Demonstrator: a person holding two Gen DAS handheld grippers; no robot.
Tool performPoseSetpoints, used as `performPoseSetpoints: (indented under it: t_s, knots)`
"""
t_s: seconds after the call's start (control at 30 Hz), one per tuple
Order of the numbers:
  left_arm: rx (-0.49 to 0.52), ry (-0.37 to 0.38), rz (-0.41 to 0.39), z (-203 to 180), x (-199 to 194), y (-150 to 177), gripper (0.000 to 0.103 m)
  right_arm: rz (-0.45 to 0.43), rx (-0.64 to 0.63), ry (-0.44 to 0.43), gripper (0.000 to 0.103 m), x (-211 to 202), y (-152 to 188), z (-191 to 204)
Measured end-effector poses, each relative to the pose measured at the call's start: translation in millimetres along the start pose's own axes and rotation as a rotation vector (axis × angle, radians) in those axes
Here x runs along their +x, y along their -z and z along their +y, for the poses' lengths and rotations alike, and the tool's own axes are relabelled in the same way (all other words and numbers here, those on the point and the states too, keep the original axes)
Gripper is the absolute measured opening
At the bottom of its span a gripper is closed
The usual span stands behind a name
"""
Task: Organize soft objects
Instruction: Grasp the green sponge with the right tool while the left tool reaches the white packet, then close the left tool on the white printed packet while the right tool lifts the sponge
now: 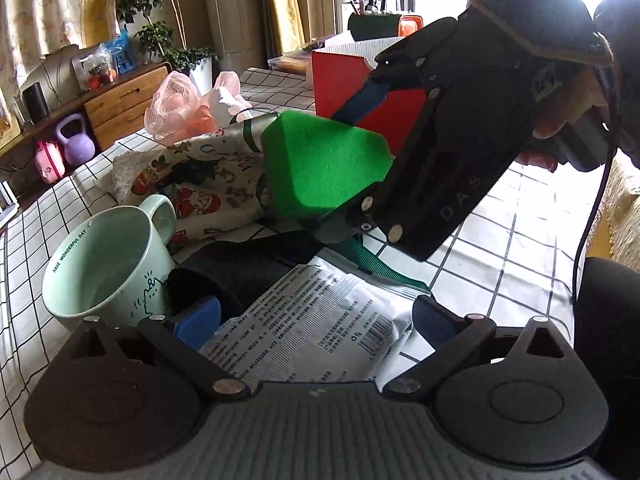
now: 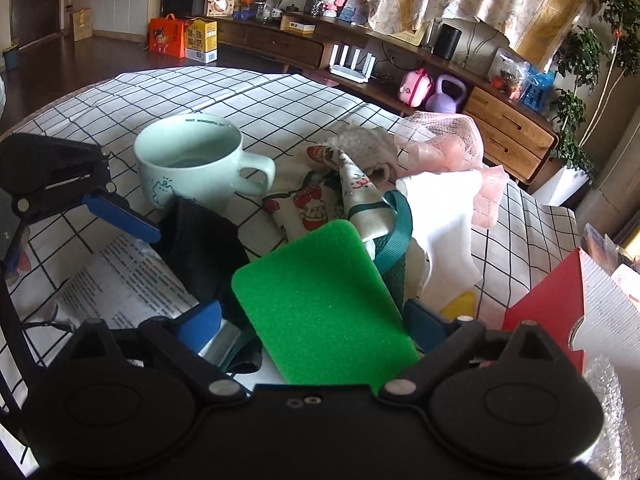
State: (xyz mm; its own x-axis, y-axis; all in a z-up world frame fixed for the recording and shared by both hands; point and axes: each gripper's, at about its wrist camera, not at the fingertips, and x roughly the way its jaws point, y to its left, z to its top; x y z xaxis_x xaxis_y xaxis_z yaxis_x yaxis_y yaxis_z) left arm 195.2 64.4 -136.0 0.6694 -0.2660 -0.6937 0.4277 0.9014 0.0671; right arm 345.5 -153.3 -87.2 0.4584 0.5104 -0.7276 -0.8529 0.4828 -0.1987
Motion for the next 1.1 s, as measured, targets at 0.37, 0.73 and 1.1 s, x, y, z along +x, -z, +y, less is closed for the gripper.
performPoseSetpoints:
  t_s: [0.37, 0.73, 1.1]
  knots:
    - [0.113, -0.058, 0.016, -17, 3, 12, 0.100, -0.025, 0.060, 0.038, 0.082, -3, 6, -7]
    - [0.090, -0.110, 0.007, -22, -5, 15, 0.077, -0.028, 0.159, 0.008, 0.079, -34, 15, -9]
    - [-0.044, -0.120, -0.002, -28, -21, 10, 0.074, -0.029, 0.294, 0.000, 0.078, -82, 34, -9]
